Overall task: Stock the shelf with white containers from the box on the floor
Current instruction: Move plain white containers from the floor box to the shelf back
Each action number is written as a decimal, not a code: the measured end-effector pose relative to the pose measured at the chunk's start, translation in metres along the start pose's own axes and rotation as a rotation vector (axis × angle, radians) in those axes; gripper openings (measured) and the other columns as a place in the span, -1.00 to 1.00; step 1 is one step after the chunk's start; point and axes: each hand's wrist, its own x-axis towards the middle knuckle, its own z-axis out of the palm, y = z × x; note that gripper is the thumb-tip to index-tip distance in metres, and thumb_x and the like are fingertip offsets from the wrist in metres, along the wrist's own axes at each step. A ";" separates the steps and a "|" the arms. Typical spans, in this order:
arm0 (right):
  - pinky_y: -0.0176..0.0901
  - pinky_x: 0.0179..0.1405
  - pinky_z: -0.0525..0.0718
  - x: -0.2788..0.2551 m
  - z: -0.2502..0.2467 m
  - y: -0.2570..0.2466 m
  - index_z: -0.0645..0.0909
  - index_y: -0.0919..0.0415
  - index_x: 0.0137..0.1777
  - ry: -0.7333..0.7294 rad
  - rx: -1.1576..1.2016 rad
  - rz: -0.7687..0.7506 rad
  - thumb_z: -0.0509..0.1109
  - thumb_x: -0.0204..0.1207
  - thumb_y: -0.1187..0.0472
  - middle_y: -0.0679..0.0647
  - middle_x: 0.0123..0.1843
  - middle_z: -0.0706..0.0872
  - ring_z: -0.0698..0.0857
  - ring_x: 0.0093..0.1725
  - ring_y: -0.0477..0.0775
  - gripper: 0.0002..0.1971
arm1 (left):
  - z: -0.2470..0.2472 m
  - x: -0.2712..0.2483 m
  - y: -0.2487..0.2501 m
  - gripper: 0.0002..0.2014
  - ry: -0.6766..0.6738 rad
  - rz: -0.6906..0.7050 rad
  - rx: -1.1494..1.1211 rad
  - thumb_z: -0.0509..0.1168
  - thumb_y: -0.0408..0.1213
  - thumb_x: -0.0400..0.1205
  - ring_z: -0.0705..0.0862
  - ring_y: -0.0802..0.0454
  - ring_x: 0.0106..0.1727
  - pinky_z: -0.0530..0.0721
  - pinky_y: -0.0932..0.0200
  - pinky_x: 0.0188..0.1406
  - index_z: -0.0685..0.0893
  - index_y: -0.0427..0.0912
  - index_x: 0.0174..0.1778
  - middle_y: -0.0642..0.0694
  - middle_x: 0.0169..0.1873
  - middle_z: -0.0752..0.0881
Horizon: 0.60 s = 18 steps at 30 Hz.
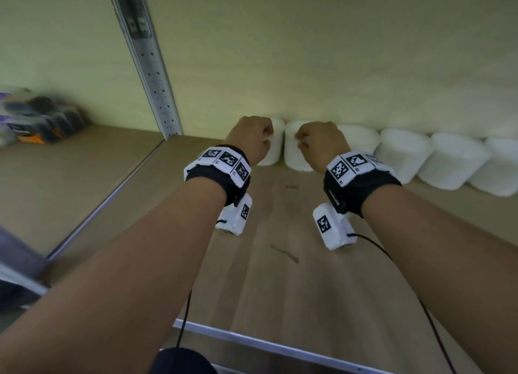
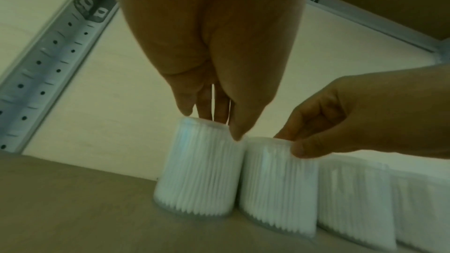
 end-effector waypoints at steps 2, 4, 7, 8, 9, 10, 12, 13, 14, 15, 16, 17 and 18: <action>-0.15 0.47 0.36 -0.005 -0.002 0.001 0.46 0.21 0.53 -0.082 0.004 0.008 0.23 0.65 0.29 0.18 0.57 0.45 0.43 0.53 0.18 -0.57 | -0.004 -0.007 0.001 -0.57 -0.093 -0.015 0.009 0.30 -0.29 0.62 0.52 -0.15 0.42 0.47 0.09 0.39 0.52 -0.24 0.43 -0.21 0.42 0.55; -0.11 0.60 0.20 -0.019 -0.004 0.001 0.32 0.20 0.61 -0.119 -0.005 -0.011 0.27 0.64 0.23 0.17 0.70 0.18 0.25 0.65 0.17 -0.47 | -0.011 -0.020 0.002 -0.47 -0.125 -0.048 -0.021 0.34 -0.24 0.60 0.44 -0.14 0.47 0.41 0.13 0.38 0.42 -0.20 0.50 -0.21 0.49 0.41; -0.08 0.60 0.21 -0.049 -0.008 0.000 0.37 0.24 0.58 -0.089 0.043 -0.030 0.30 0.62 0.22 0.22 0.66 0.27 0.29 0.63 0.17 -0.48 | -0.023 -0.046 0.005 -0.46 -0.109 -0.081 -0.068 0.37 -0.21 0.58 0.47 -0.14 0.39 0.44 0.17 0.26 0.41 -0.21 0.48 -0.22 0.43 0.38; -0.09 0.57 0.28 -0.061 -0.011 -0.002 0.42 0.26 0.54 -0.081 0.063 -0.034 0.32 0.60 0.23 0.24 0.60 0.37 0.37 0.58 0.18 -0.50 | -0.027 -0.057 0.007 -0.47 -0.119 -0.079 -0.056 0.37 -0.20 0.58 0.49 -0.13 0.35 0.45 0.19 0.20 0.43 -0.20 0.46 -0.21 0.39 0.41; -0.09 0.53 0.36 -0.073 -0.014 -0.004 0.47 0.27 0.50 -0.077 0.080 -0.027 0.33 0.58 0.24 0.25 0.54 0.44 0.44 0.52 0.18 -0.52 | -0.031 -0.069 0.010 -0.48 -0.131 -0.074 -0.043 0.37 -0.18 0.58 0.51 -0.12 0.32 0.45 0.21 0.15 0.44 -0.19 0.45 -0.20 0.36 0.43; -0.10 0.48 0.42 -0.086 -0.018 -0.006 0.50 0.27 0.47 -0.074 0.092 -0.022 0.35 0.56 0.25 0.25 0.49 0.49 0.50 0.47 0.19 -0.54 | -0.034 -0.081 0.014 -0.49 -0.140 -0.071 -0.040 0.37 -0.18 0.58 0.53 -0.11 0.30 0.45 0.23 0.12 0.45 -0.18 0.44 -0.19 0.35 0.45; -0.15 0.35 0.47 -0.118 -0.027 -0.016 0.55 0.24 0.43 -0.060 0.102 -0.036 0.35 0.55 0.24 0.23 0.41 0.55 0.57 0.38 0.19 -0.57 | -0.042 -0.112 0.023 -0.51 -0.133 -0.057 -0.069 0.38 -0.19 0.57 0.54 -0.08 0.30 0.44 0.25 0.13 0.49 -0.16 0.42 -0.18 0.34 0.49; -0.19 0.28 0.48 -0.124 -0.028 -0.019 0.57 0.22 0.40 -0.044 0.111 -0.040 0.35 0.55 0.22 0.20 0.39 0.57 0.59 0.35 0.17 -0.59 | -0.043 -0.118 0.024 -0.52 -0.124 -0.052 -0.090 0.39 -0.19 0.56 0.55 -0.06 0.31 0.44 0.27 0.15 0.50 -0.14 0.41 -0.17 0.34 0.53; -0.23 0.20 0.48 -0.138 -0.032 -0.023 0.59 0.20 0.38 -0.028 0.125 -0.043 0.35 0.56 0.19 0.18 0.36 0.59 0.61 0.31 0.15 -0.62 | -0.045 -0.131 0.027 -0.53 -0.117 -0.054 -0.123 0.40 -0.18 0.55 0.56 -0.03 0.30 0.45 0.28 0.15 0.53 -0.13 0.39 -0.14 0.33 0.56; -0.24 0.14 0.48 -0.153 -0.036 -0.028 0.61 0.18 0.36 -0.012 0.141 -0.047 0.35 0.58 0.16 0.16 0.34 0.61 0.63 0.27 0.12 -0.64 | -0.047 -0.146 0.031 -0.54 -0.105 -0.055 -0.156 0.41 -0.16 0.54 0.58 0.00 0.26 0.47 0.27 0.14 0.54 -0.11 0.36 -0.11 0.31 0.59; -0.26 0.09 0.48 -0.167 -0.041 -0.032 0.63 0.17 0.33 0.004 0.160 -0.051 0.35 0.58 0.13 0.14 0.30 0.64 0.65 0.23 0.10 -0.66 | -0.049 -0.159 0.036 -0.55 -0.093 -0.059 -0.184 0.41 -0.13 0.54 0.60 0.03 0.22 0.50 0.25 0.12 0.56 -0.10 0.34 -0.07 0.29 0.60; -0.31 0.03 0.45 -0.181 -0.045 -0.035 0.64 0.17 0.31 0.018 0.180 -0.051 0.35 0.59 0.11 0.14 0.27 0.66 0.66 0.19 0.08 -0.67 | -0.050 -0.173 0.041 -0.56 -0.080 -0.061 -0.213 0.42 -0.11 0.54 0.60 0.04 0.19 0.52 0.22 0.11 0.57 -0.09 0.32 -0.05 0.27 0.60; -0.35 0.00 0.41 -0.194 -0.049 -0.038 0.65 0.16 0.30 0.024 0.193 -0.049 0.36 0.58 0.11 0.13 0.25 0.68 0.67 0.17 0.07 -0.68 | -0.051 -0.186 0.045 -0.57 -0.072 -0.061 -0.239 0.42 -0.10 0.53 0.61 0.04 0.18 0.53 0.20 0.13 0.58 -0.08 0.31 -0.05 0.26 0.61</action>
